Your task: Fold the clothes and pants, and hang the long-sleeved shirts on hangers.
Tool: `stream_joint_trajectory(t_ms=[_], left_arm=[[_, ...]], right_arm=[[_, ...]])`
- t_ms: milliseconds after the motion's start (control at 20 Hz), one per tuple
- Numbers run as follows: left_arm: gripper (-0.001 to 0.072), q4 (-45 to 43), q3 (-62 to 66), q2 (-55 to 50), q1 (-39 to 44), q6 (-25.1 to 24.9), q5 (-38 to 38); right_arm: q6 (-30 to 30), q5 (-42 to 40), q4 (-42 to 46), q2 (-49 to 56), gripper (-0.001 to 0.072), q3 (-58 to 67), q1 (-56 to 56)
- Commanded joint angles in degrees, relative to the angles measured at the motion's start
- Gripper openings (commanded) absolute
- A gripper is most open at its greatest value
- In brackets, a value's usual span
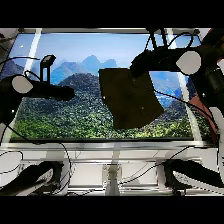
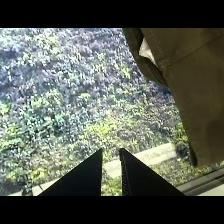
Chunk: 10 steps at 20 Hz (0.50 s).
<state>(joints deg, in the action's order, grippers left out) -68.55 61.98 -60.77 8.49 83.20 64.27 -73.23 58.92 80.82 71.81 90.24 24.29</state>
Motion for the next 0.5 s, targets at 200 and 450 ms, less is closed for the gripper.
stream_joint_trajectory(t_ms=[200, 450], left_arm=[[0.0014, -0.02, -0.24, -3.65, 0.63, -0.09, -6.64], [0.0015, 0.66, -10.95, -3.67, 11.61, -0.24, -13.97]], right_arm=[[-0.02, -0.02, 0.0, 0.0, 0.004, 0.04, 0.02], [0.07, 0.0, 0.48, -0.02, 0.0041, 0.04, 0.02]])
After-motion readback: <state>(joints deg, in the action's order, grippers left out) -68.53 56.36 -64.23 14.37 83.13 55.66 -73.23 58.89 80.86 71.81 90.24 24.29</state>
